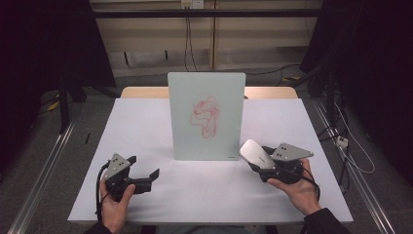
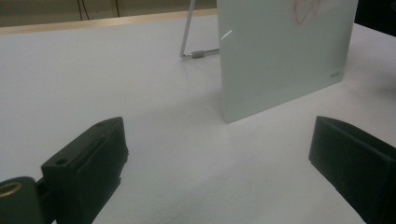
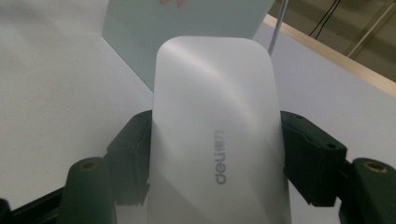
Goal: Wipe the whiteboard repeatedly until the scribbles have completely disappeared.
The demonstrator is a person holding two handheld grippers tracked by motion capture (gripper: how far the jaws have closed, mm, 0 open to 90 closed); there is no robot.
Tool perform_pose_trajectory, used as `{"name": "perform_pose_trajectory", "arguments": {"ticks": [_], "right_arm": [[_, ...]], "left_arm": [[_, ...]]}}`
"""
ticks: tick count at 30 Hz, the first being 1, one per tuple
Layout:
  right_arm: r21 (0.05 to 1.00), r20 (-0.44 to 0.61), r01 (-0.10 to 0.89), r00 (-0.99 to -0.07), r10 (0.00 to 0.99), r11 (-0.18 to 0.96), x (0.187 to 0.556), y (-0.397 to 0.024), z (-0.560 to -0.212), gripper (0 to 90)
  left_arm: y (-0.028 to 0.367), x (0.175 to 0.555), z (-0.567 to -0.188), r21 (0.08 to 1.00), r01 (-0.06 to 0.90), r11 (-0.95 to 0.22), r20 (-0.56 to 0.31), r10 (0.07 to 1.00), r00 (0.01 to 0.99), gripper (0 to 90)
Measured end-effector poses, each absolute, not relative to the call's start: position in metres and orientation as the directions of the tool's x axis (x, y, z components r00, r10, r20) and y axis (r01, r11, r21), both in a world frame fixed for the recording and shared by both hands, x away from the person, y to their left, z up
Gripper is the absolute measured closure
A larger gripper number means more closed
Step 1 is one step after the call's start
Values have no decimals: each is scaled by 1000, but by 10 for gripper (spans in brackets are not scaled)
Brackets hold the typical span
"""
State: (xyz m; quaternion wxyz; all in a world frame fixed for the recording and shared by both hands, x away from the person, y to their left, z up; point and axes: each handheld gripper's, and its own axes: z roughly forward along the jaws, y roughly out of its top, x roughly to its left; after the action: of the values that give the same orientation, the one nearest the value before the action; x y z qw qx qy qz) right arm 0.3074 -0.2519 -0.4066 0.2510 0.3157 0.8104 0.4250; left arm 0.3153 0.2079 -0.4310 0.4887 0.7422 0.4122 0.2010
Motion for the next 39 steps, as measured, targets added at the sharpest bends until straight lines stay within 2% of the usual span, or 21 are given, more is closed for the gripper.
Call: {"name": "perform_pose_trajectory", "arguments": {"ticks": [11, 15, 39], "right_arm": [[855, -210, 214, -690, 693, 472, 313, -224, -399, 313], [864, -267, 126, -704, 658, 487, 312, -210, -394, 312], [827, -420, 4, -661, 622, 562, 350, -162, -370, 312]], "left_arm": [[209, 315, -431, 887, 422, -188, -105, 807, 581, 42], [208, 315, -431, 885, 421, -197, -100, 804, 587, 42], [206, 314, -430, 884, 419, -207, -105, 785, 610, 47]]}}
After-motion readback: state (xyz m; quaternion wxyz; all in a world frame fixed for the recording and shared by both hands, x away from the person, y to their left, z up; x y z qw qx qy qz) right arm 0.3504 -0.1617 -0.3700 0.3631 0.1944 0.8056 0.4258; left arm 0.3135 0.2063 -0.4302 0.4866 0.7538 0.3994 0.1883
